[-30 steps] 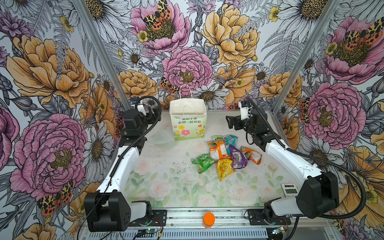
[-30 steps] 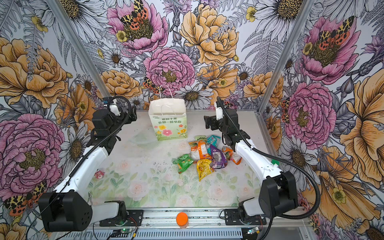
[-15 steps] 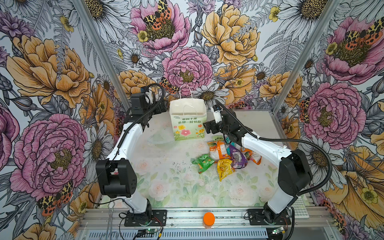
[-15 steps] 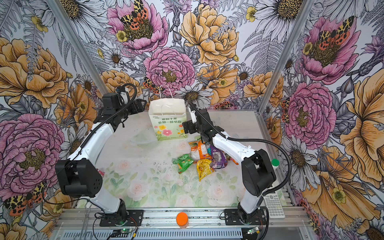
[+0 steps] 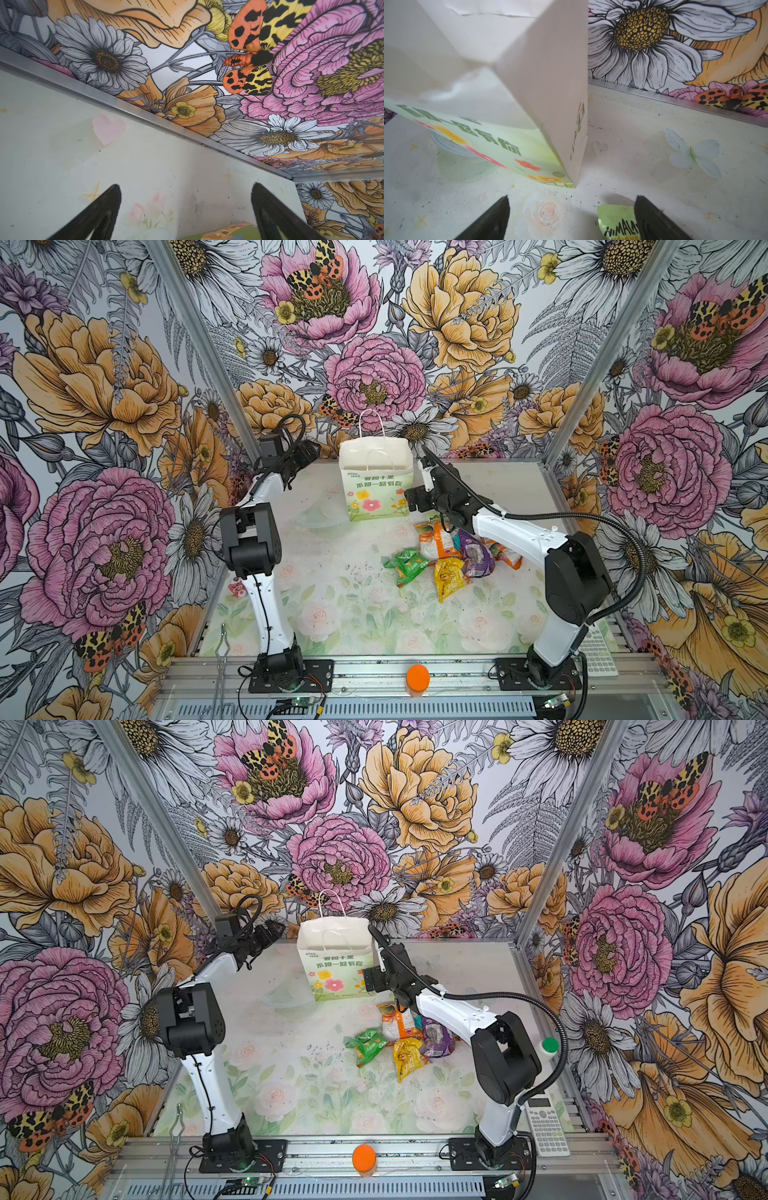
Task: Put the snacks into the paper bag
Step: 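Raise both arms and move both grippers toward the white paper bag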
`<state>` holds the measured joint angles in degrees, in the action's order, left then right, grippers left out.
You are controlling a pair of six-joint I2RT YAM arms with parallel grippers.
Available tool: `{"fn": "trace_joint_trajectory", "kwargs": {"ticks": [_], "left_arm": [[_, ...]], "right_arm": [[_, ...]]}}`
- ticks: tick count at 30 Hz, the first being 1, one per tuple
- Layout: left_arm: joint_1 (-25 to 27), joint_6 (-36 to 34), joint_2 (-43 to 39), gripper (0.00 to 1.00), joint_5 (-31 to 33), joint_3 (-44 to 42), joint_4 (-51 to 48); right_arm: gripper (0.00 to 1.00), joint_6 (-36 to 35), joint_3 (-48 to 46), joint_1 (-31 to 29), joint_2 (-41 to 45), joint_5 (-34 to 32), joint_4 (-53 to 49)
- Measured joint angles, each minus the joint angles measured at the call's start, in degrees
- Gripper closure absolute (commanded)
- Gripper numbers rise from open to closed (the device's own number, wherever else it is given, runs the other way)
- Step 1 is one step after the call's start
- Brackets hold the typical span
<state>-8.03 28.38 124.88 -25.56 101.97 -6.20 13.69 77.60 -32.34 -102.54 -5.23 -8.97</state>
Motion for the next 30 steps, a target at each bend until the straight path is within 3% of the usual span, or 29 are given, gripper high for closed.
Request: {"fn": "trace_joint_trajectory", "kwargs": {"ticks": [12, 30], "left_arm": [[3.23, 0.61, 11.69, 0.01, -7.1, 9.97, 15.56], [6.51, -1.97, 13.38, 0.01, -9.62, 13.53, 18.51]], "right_arm": [[0.04, 0.44, 0.22, 0.0, -3.02, -2.16, 0.24], [0.04, 0.48, 1.11, 0.0, -5.18, -2.08, 0.96]]}}
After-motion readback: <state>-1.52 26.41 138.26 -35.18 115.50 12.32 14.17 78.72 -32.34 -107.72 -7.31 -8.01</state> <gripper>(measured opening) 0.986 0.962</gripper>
